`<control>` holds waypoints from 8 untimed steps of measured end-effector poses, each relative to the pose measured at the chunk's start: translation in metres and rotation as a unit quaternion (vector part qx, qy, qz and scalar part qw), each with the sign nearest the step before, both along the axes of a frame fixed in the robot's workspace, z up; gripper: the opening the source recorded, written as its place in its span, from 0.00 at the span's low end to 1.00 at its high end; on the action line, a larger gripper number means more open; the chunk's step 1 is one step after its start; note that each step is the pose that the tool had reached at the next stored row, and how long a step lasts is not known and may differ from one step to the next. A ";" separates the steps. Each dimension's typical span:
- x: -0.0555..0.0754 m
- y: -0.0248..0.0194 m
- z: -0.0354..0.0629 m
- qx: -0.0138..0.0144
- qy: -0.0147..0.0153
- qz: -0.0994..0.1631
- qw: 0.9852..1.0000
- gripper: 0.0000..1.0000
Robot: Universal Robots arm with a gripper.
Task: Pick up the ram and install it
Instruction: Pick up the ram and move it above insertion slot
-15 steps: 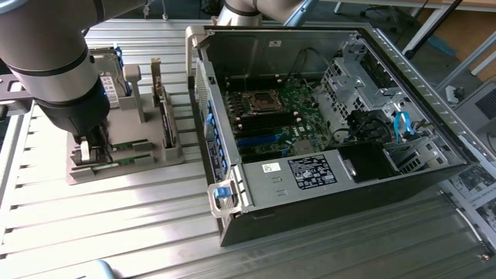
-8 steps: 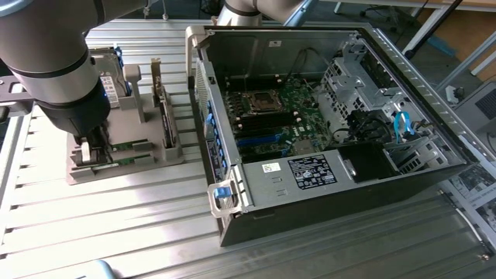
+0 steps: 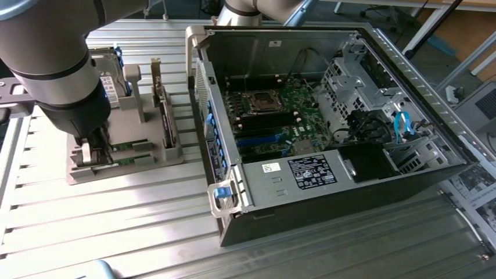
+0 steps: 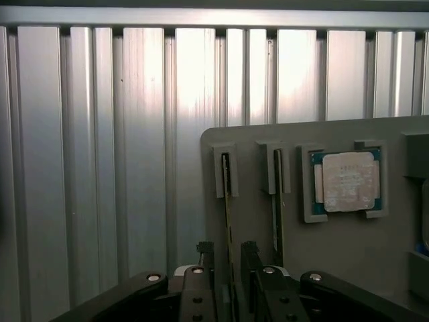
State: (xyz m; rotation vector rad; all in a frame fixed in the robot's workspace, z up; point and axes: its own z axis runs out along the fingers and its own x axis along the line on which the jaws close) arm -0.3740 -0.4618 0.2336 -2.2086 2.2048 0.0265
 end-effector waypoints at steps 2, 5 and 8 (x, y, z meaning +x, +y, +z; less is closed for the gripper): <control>0.000 0.0000 -0.0007 0.000 0.000 0.000 1.000 0.30; 0.000 0.0000 -0.0016 0.000 0.000 0.000 1.000 0.30; 0.000 0.0000 -0.0025 0.000 0.000 0.001 1.000 0.30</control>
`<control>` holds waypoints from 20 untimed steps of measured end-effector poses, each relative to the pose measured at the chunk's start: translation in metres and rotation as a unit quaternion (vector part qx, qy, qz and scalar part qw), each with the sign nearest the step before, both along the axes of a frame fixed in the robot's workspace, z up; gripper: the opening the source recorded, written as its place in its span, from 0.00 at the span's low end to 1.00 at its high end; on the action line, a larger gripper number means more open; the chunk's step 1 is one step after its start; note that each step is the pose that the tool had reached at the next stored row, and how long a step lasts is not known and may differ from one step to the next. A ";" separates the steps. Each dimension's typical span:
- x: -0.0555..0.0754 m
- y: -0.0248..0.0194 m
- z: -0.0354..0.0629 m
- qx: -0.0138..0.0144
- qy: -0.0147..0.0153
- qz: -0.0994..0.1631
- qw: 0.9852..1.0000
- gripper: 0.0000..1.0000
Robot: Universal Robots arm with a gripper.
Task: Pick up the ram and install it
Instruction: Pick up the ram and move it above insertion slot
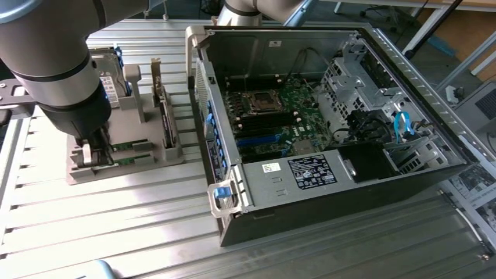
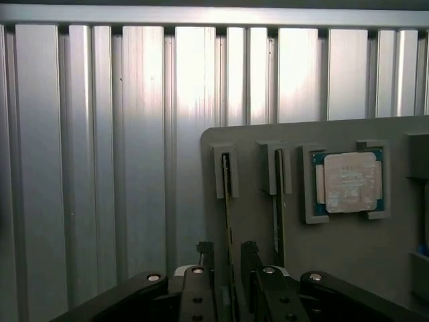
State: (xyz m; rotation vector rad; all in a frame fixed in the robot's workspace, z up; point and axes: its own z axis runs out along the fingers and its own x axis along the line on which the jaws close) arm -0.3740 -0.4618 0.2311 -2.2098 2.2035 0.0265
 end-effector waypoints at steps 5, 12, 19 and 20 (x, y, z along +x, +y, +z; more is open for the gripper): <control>0.000 0.0000 -0.0015 0.000 0.000 0.000 1.000 0.30; 0.000 0.0000 -0.0039 0.000 0.000 0.001 1.000 0.30; 0.000 0.0000 -0.0072 0.000 0.000 0.001 1.000 0.30; 0.000 0.0001 -0.0080 0.000 0.000 0.001 1.000 0.30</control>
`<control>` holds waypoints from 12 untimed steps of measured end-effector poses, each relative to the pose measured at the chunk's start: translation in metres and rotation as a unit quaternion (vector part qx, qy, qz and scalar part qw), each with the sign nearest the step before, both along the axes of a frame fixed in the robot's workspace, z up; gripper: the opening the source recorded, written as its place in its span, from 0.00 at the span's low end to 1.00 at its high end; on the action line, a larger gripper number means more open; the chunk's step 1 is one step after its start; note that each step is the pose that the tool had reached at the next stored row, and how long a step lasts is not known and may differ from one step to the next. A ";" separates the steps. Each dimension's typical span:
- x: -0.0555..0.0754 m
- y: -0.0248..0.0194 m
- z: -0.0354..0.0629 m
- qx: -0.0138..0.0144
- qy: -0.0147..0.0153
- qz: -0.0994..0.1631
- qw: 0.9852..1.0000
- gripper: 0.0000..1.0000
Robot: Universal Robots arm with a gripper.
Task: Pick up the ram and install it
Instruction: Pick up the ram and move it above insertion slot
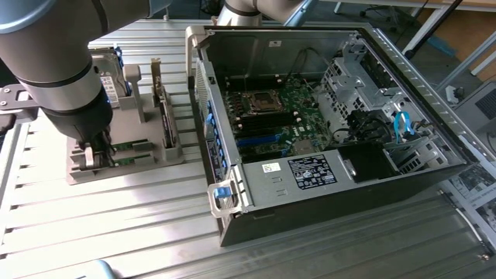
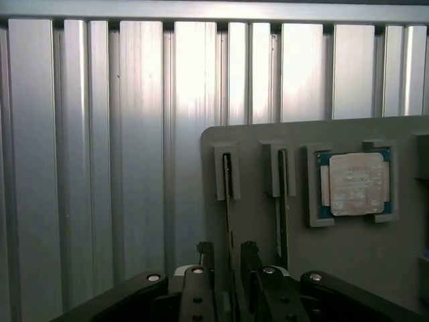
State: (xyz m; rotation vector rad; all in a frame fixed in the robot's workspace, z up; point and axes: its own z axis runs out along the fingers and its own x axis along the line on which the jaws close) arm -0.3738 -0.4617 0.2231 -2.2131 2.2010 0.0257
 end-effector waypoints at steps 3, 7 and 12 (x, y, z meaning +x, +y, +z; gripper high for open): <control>0.001 -0.0001 -0.0020 0.000 0.000 0.001 1.000 0.30; 0.002 -0.0001 -0.0045 -0.001 0.000 0.002 1.000 0.30; 0.003 0.0000 -0.0071 -0.001 0.000 0.003 1.000 0.30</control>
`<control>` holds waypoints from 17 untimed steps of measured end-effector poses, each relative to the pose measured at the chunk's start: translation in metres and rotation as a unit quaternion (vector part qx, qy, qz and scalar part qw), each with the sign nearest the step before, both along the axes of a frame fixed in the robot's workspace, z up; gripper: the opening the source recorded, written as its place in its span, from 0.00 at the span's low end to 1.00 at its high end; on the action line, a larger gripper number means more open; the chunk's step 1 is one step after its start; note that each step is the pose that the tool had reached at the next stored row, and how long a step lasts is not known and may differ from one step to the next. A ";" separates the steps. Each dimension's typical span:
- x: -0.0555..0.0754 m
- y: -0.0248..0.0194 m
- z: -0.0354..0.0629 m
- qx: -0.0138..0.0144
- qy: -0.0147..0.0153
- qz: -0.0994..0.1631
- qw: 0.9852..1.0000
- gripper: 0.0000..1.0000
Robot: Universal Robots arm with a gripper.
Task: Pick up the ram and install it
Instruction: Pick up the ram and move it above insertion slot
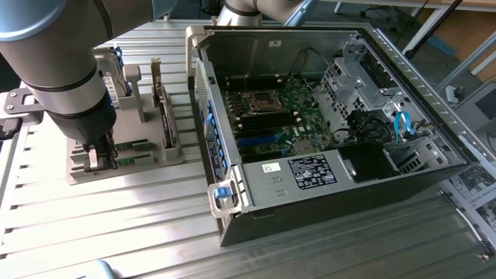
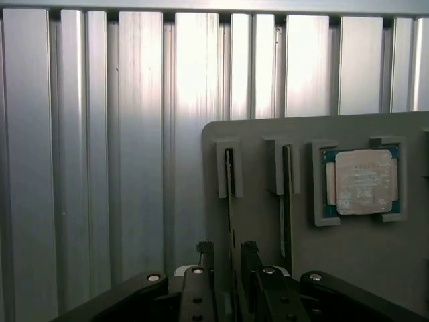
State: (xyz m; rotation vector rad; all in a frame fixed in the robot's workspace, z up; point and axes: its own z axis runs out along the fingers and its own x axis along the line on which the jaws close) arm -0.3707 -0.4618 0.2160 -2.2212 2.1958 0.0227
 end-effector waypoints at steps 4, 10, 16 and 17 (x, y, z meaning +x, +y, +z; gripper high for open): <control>0.001 0.0000 -0.0028 -0.001 0.000 0.001 1.000 0.30; 0.001 0.0000 -0.0052 -0.001 0.000 0.002 1.000 0.30; 0.001 0.0000 -0.0055 -0.001 0.000 0.002 1.000 0.30; 0.001 0.0000 -0.0055 -0.001 0.000 0.002 1.000 0.30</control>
